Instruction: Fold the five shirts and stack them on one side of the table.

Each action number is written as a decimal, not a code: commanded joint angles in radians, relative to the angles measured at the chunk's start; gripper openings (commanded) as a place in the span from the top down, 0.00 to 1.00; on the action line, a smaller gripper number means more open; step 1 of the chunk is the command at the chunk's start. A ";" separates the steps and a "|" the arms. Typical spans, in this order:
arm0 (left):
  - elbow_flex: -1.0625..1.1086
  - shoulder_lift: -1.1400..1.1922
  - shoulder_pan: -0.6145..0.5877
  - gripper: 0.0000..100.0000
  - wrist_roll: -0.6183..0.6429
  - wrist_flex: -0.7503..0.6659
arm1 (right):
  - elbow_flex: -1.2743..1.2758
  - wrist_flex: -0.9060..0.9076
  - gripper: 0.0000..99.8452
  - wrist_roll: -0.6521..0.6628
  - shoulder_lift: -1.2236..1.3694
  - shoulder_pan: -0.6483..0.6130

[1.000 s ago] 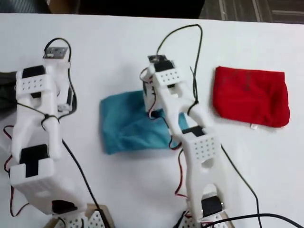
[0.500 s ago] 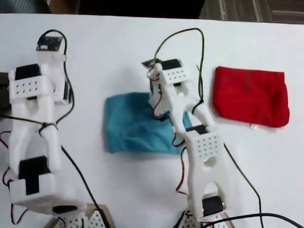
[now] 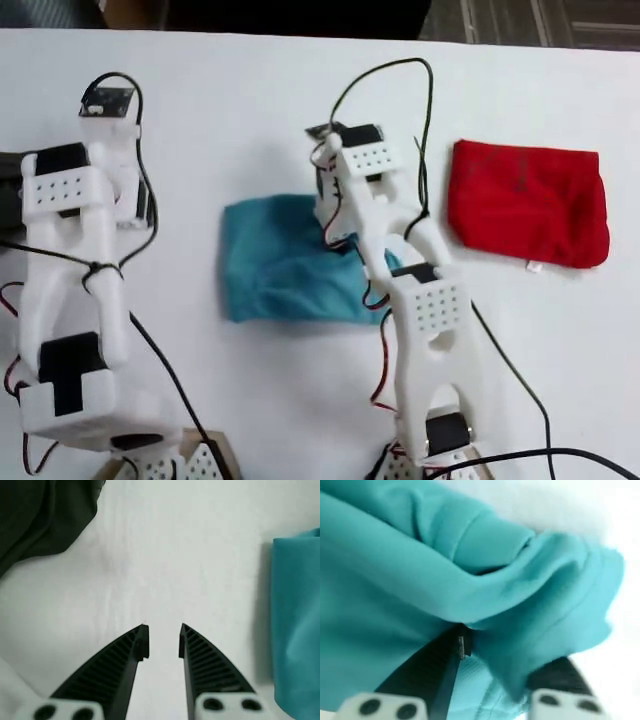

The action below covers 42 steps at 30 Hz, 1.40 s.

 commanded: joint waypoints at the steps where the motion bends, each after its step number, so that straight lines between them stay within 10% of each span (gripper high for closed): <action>1: -0.004 -0.055 -0.008 0.88 0.009 -0.006 | 0.009 0.018 0.96 0.021 0.048 0.028; 31: 0.064 -0.046 -0.097 0.88 0.000 -0.097 | -0.066 0.036 0.98 0.371 -0.450 0.272; 42: 0.116 -0.049 -0.094 0.88 0.002 -0.138 | 0.101 -0.058 0.98 0.348 -0.344 0.154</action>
